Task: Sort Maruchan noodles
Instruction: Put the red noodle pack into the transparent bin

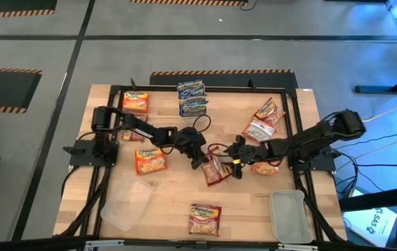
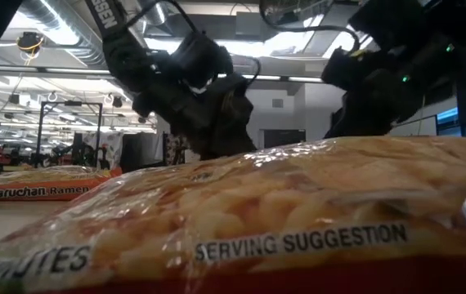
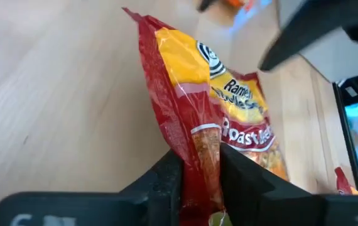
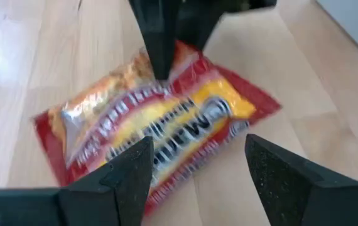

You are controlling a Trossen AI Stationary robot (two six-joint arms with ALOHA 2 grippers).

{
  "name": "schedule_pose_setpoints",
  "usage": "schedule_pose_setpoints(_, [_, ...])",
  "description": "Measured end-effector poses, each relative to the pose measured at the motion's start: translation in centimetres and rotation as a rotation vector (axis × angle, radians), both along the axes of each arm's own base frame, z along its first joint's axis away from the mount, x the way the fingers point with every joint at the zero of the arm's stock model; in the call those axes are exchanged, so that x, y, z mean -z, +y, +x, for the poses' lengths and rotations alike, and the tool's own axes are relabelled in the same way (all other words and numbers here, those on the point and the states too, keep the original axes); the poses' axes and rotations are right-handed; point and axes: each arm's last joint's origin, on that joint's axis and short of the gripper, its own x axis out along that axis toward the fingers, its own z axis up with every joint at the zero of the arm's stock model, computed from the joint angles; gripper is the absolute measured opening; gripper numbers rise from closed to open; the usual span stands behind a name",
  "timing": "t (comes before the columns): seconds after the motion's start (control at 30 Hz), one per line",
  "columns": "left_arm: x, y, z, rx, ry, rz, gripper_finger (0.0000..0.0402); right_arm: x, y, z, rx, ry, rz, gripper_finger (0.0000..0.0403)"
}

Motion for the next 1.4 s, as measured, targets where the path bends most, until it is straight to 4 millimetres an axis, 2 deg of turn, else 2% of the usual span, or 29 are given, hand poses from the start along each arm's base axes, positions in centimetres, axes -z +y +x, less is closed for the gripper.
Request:
schedule_pose_setpoints(0.23, [-1.4,-0.9,0.0,0.034,-0.060,0.135,0.0040,-1.8,-0.1,-1.3,0.016,-0.001,0.069,0.0239])
schedule_pose_setpoints(0.47, [-2.2,-1.5,-0.1,0.063,-0.087,0.169,0.0014,-1.9,1.2,-1.5,-0.008,-0.014,0.043,0.0239])
schedule_pose_setpoints(0.6, [-4.0,-1.8,-0.4,0.091,-0.134,0.220,0.0012,-1.9,1.9,-1.6,-0.008,-0.026,0.021,0.0239])
schedule_pose_setpoints(0.87, [-7.7,-3.4,-2.2,0.068,-0.139,0.455,0.0014,-2.2,2.2,-1.4,-0.007,-0.060,0.063,0.0239])
schedule_pose_setpoints(1.1, [-9.6,-5.3,-4.1,0.034,-0.087,0.636,0.0014,-2.8,2.2,-1.6,-0.024,-0.087,0.078,0.0239])
schedule_pose_setpoints(1.17, [-10.2,-5.7,-4.7,0.038,-0.122,0.651,0.0013,-3.1,2.2,-1.8,-0.031,-0.110,0.075,0.0239])
schedule_pose_setpoints(1.27, [-10.6,-5.8,-6.2,-0.008,-0.159,0.674,0.0013,-2.8,2.0,-2.1,-0.046,-0.173,0.073,0.0239])
schedule_pose_setpoints(1.4, [-9.9,-5.6,-7.9,-0.095,-0.251,0.679,0.0013,-1.8,1.7,-3.1,-0.049,-0.340,0.103,0.0239])
